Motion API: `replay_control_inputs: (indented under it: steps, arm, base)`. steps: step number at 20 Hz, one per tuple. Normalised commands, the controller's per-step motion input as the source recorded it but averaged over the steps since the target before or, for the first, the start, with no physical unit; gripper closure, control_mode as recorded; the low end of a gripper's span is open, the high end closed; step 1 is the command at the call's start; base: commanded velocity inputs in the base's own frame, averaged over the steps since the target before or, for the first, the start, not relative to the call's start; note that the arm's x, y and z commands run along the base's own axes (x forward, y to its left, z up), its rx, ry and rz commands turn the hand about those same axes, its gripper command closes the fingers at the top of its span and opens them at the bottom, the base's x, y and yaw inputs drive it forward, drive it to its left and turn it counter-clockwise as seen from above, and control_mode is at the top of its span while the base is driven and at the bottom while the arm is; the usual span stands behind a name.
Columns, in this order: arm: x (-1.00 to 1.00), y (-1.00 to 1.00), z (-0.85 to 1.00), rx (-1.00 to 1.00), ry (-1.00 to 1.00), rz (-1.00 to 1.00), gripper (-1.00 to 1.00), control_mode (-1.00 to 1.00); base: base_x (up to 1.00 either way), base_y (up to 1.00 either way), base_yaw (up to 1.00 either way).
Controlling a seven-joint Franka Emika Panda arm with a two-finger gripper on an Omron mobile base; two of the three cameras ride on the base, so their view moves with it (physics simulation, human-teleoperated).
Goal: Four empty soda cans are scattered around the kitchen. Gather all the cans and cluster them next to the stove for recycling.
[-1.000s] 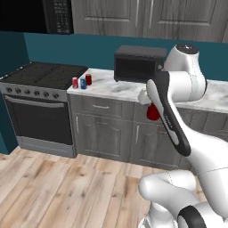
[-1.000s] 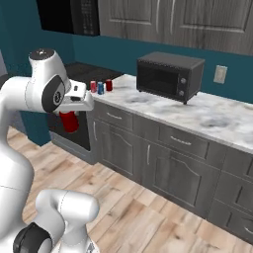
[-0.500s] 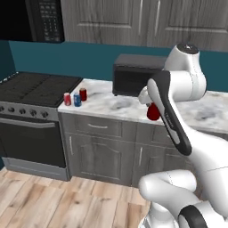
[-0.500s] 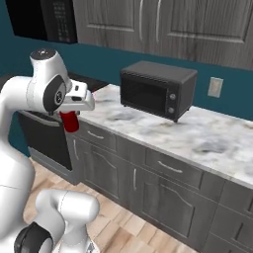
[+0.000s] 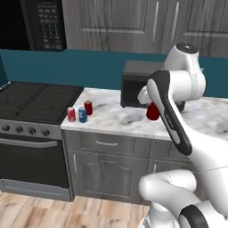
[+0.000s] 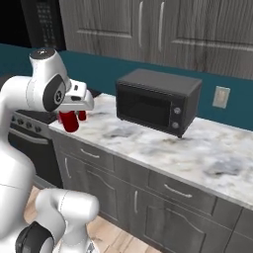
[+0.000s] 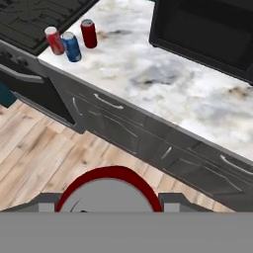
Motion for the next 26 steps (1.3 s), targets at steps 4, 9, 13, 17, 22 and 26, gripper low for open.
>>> replay_control_inputs:
  steps: [4, 9, 13, 17, 22, 26]
  arm:
    - [0.00, 0.00, 0.00, 0.00, 0.00, 0.00, 1.00, 1.00]
    - [0.00, 0.00, 0.00, 0.00, 0.00, 0.00, 1.00, 1.00]
    - [0.00, 0.00, 0.00, 0.00, 0.00, 0.00, 1.00, 1.00]
    - [0.00, 0.00, 0.00, 0.00, 0.00, 0.00, 1.00, 1.00]
    - [0.00, 0.00, 0.00, 0.00, 0.00, 0.00, 1.00, 1.00]
    - [0.00, 0.00, 0.00, 0.00, 0.00, 0.00, 1.00, 1.00]
  base:
    - [0.48, 0.37, -0.25]
    - [0.20, 0.32, -0.26]
    - [0.31, 0.38, -0.27]
    - [0.11, 0.57, -0.19]
    - [0.12, 0.56, -0.16]
    - [0.10, 0.47, -0.18]
